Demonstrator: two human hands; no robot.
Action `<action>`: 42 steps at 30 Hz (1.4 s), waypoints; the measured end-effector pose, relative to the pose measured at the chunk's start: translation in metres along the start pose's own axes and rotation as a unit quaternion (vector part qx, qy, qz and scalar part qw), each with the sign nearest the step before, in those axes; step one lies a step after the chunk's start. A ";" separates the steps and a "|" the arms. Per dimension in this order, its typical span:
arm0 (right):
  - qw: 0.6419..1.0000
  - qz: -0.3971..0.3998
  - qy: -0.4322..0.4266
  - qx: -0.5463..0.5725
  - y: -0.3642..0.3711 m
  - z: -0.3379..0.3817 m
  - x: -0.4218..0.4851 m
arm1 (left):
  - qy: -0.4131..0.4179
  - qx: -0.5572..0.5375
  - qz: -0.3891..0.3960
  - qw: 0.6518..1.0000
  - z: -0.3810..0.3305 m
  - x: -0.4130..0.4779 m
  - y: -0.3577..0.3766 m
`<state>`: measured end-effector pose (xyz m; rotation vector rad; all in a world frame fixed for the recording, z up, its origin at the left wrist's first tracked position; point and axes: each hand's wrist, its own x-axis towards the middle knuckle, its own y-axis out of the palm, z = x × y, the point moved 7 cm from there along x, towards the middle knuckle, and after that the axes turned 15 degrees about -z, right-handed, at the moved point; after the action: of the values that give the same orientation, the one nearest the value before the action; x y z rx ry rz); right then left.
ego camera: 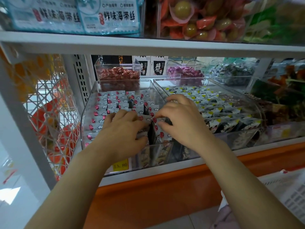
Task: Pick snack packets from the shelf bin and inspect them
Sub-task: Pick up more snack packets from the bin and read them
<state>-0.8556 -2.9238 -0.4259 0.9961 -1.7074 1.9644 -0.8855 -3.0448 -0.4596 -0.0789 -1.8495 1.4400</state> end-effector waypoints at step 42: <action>0.559 -0.136 0.456 0.678 0.000 -0.041 -0.026 | -0.328 -0.601 -0.121 0.718 0.021 -0.005 -0.022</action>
<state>-0.8489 -2.8801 -0.4450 0.2249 0.7202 2.5701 -0.8858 -3.0713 -0.4444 0.0554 -2.9544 -0.2012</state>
